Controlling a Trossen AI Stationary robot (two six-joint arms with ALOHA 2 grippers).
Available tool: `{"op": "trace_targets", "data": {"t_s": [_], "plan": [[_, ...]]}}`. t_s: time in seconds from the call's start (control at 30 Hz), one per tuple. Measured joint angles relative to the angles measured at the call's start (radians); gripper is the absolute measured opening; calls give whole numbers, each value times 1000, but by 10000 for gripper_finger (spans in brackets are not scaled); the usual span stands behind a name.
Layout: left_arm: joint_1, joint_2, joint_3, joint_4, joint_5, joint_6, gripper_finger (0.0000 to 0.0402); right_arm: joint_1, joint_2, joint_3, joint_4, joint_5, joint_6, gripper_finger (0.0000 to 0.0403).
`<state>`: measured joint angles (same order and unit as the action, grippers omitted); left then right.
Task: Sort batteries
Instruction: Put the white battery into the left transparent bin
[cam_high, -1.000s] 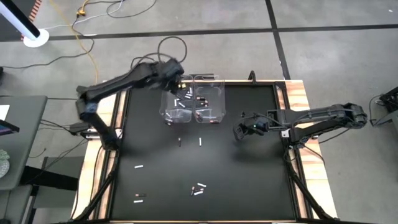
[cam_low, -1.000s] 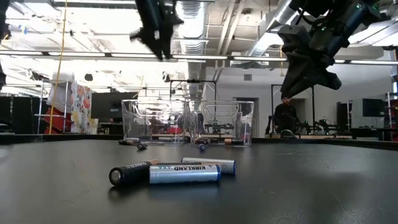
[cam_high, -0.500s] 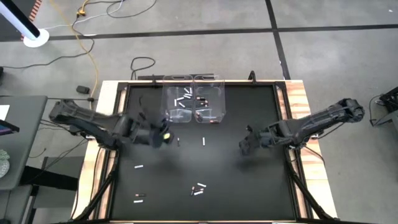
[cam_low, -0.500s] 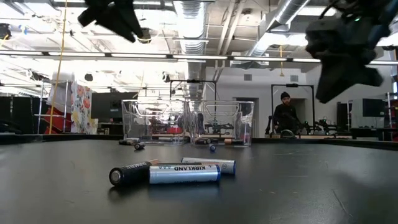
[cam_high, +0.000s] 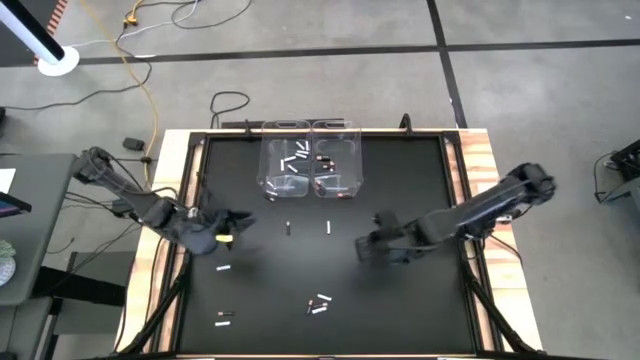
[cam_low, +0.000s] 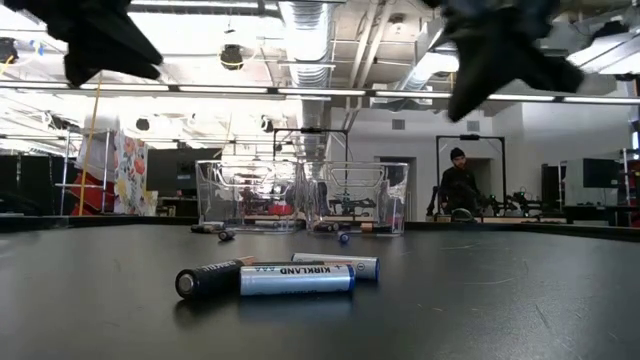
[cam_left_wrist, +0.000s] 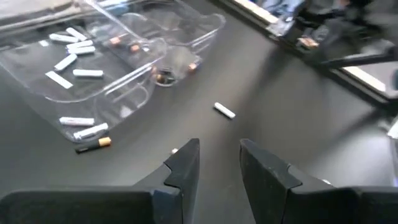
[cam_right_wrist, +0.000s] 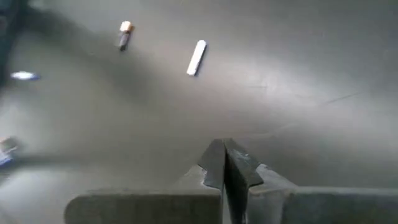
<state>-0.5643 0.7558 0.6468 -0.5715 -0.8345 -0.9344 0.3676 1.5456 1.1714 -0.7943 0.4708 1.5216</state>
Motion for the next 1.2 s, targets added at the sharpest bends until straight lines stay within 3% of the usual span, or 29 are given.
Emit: {"op": "trace_targets", "data": {"t_s": [0.23,0.5,0.63,0.9,1.2], "plan": [[-53,-155,-43,-2,47,118,106,-125,262,304,-62,-51,-112,19],[-78,-224,-47,-71,159,152,106,-240,497,497,-70,-154,-195,82],[-94,-226,-47,-83,190,152,106,-278,562,516,-88,-244,-196,133],[-129,-226,-47,-99,195,142,106,-313,587,518,-132,-247,-195,228],[-131,-227,-47,-109,194,166,106,-338,595,468,-97,-233,-158,229]]}}
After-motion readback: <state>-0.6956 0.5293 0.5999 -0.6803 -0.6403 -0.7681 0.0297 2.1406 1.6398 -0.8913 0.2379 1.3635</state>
